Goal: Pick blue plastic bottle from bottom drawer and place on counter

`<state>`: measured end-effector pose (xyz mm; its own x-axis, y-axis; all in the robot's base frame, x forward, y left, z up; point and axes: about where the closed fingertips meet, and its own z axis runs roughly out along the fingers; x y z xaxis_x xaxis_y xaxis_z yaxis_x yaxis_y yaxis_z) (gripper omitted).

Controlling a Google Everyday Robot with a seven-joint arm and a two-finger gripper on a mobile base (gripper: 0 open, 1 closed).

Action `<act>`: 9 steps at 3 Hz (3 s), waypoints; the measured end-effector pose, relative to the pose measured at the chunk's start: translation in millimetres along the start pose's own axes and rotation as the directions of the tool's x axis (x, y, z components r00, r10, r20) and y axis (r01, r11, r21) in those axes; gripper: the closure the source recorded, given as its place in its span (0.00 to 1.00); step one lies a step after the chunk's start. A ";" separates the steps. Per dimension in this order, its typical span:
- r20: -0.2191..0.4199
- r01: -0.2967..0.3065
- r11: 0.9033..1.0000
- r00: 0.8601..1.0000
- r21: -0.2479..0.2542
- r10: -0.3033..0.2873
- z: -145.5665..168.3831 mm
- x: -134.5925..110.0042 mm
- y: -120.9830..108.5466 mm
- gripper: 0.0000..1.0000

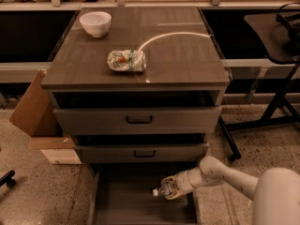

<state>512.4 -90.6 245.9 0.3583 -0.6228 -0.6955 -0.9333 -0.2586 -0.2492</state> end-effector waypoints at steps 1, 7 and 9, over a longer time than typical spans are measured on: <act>0.043 0.030 0.999 0.999 0.027 -0.031 -73.1 -38.3 -12.9 1.00; -0.245 0.410 0.884 0.902 0.226 -0.356 -355.1 -173.5 -77.3 1.00; -0.286 0.494 0.836 0.859 0.241 -0.425 -393.9 -204.6 -77.7 1.00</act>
Offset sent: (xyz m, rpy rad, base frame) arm 0.0178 -0.0809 0.2475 0.0745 -0.1223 0.0747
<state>521.3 -233.9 673.0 0.7114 -0.6360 -0.2990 -0.6092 -0.3459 -0.7137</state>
